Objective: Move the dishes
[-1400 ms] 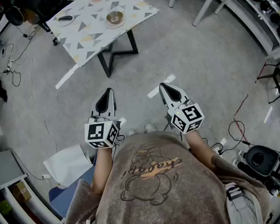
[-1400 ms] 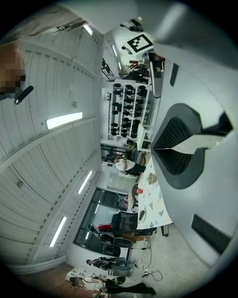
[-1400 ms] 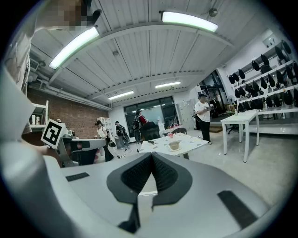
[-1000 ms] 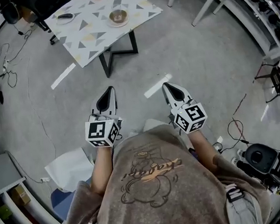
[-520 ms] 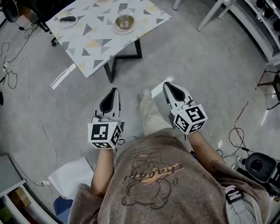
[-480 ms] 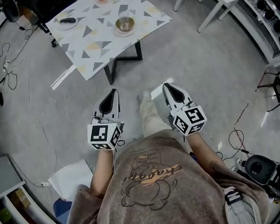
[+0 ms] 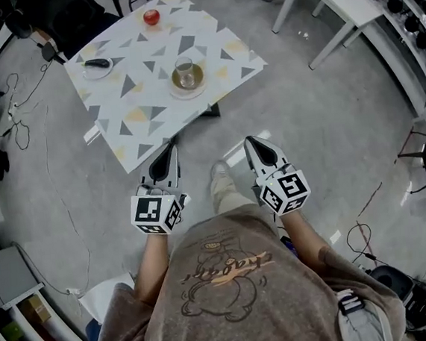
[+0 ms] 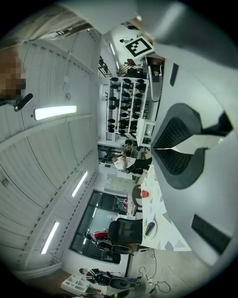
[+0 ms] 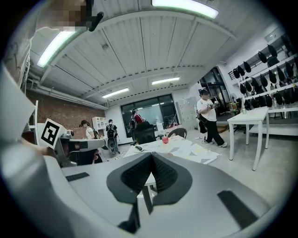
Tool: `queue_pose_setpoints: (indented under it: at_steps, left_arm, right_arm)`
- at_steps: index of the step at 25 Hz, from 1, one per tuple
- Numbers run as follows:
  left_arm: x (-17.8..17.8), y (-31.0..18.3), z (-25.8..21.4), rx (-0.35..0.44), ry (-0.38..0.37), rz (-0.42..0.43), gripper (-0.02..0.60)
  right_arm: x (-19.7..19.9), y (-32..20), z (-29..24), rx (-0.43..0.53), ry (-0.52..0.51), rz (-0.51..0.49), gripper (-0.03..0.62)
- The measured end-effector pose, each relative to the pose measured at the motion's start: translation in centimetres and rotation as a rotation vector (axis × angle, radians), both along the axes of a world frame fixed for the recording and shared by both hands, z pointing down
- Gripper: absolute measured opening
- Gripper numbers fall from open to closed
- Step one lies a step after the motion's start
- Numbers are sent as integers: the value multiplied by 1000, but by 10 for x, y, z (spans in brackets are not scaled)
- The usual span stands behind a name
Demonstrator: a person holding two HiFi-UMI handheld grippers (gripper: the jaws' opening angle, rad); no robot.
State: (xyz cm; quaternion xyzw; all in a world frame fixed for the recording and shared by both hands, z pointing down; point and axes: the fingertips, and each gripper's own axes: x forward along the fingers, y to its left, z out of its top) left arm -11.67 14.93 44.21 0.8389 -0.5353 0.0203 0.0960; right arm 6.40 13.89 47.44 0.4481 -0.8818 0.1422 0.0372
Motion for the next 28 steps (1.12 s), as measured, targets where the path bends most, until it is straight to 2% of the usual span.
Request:
queue_pose_setpoints:
  at_steps: [7, 13, 20, 28]
  left_arm:
    - [6, -90, -4, -18, -4, -65, 20]
    - [6, -136, -5, -8, -8, -115, 20]
    - [8, -160, -12, 2, -39, -112, 20]
    - [6, -181, -12, -6, -29, -69, 20]
  right_arm:
    - [7, -96, -8, 0, -6, -54, 2]
    - [5, -149, -7, -4, -15, -109, 2]
    - [2, -180, -10, -1, -26, -133, 2]
    - [0, -194, -8, -18, -33, -103, 2]
